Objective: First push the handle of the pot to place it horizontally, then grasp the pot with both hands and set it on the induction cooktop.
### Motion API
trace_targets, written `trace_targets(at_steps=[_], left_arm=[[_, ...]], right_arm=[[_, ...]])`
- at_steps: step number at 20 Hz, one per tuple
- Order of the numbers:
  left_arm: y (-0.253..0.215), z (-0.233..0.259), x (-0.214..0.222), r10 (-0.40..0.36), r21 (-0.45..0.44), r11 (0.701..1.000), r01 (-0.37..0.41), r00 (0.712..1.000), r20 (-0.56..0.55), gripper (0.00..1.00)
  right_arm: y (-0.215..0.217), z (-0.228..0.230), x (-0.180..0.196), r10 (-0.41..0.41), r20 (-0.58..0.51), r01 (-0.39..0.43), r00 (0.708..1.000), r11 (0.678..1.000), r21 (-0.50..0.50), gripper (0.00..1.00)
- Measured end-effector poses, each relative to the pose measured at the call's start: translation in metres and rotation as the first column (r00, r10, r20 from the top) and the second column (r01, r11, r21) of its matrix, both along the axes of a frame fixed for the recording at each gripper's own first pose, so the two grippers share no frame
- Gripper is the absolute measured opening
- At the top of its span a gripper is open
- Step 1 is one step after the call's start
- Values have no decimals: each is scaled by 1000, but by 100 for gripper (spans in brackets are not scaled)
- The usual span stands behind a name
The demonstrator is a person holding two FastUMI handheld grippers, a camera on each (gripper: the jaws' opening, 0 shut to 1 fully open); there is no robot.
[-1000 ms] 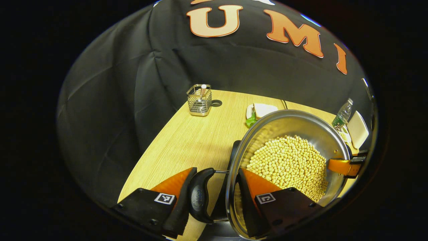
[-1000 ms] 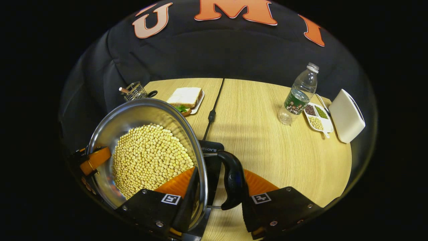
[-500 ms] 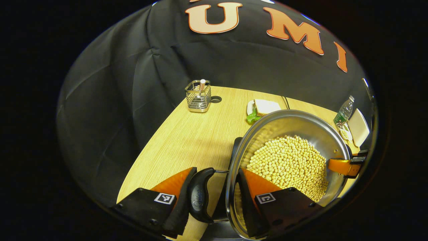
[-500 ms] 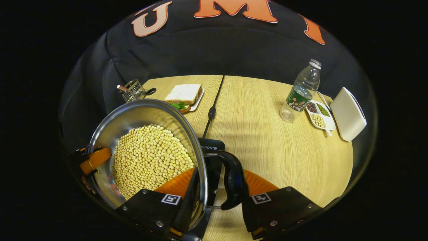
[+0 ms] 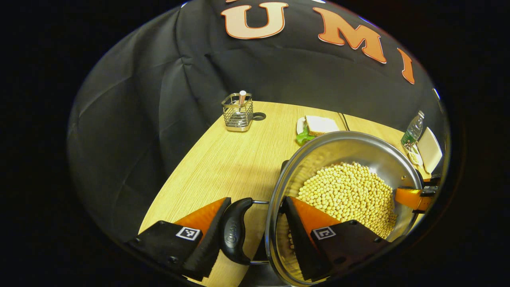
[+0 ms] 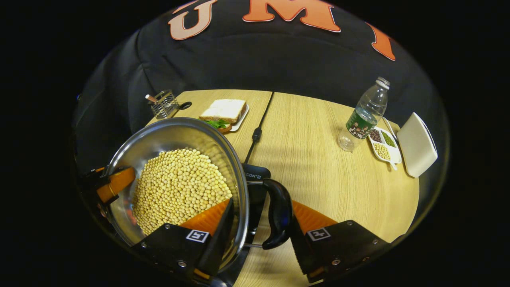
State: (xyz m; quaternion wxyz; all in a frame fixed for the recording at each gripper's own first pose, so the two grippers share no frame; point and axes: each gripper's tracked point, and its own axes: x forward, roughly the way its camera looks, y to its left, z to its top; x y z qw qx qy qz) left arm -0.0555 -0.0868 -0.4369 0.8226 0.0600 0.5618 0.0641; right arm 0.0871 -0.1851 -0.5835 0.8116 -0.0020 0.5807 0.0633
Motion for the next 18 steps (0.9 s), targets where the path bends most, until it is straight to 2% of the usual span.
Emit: trace_targets(at_steps=[2,3,4,5,8,10,11,13,16,17,18], left_arm=[[1,19,13,-11,20,1000,9,998,67,87],[1,33,21,-21,36,999,17,994,107,90],[7,54,25,-29,51,998,22,988,153,86],[4,73,36,-40,63,998,28,978,207,90],[-8,137,59,-74,89,995,45,929,362,91],[-22,181,73,-97,94,994,60,878,468,91],[-32,203,80,-104,88,994,67,848,520,96],[-52,249,86,-107,70,994,81,782,614,98],[-79,332,89,-120,58,992,114,678,726,91],[-88,359,89,-129,62,990,126,635,761,98],[-97,386,89,-137,70,988,135,593,794,97]], right_arm=[[-5,16,7,-5,44,4,999,1000,23,78],[-8,27,11,-10,82,8,997,1000,27,79],[-11,39,15,-16,120,12,993,999,31,80],[-16,52,19,-17,155,11,988,999,37,80],[-34,95,32,-11,277,3,961,1000,29,82],[-57,134,38,-10,354,5,935,1000,16,84],[-71,161,40,-13,399,8,917,1000,13,85],[-94,209,43,-16,489,14,872,1000,8,86],[-132,286,43,4,616,4,788,1000,-11,88],[-148,315,42,9,657,7,754,1000,-22,90],[-160,339,41,10,696,12,718,1000,-28,91]])
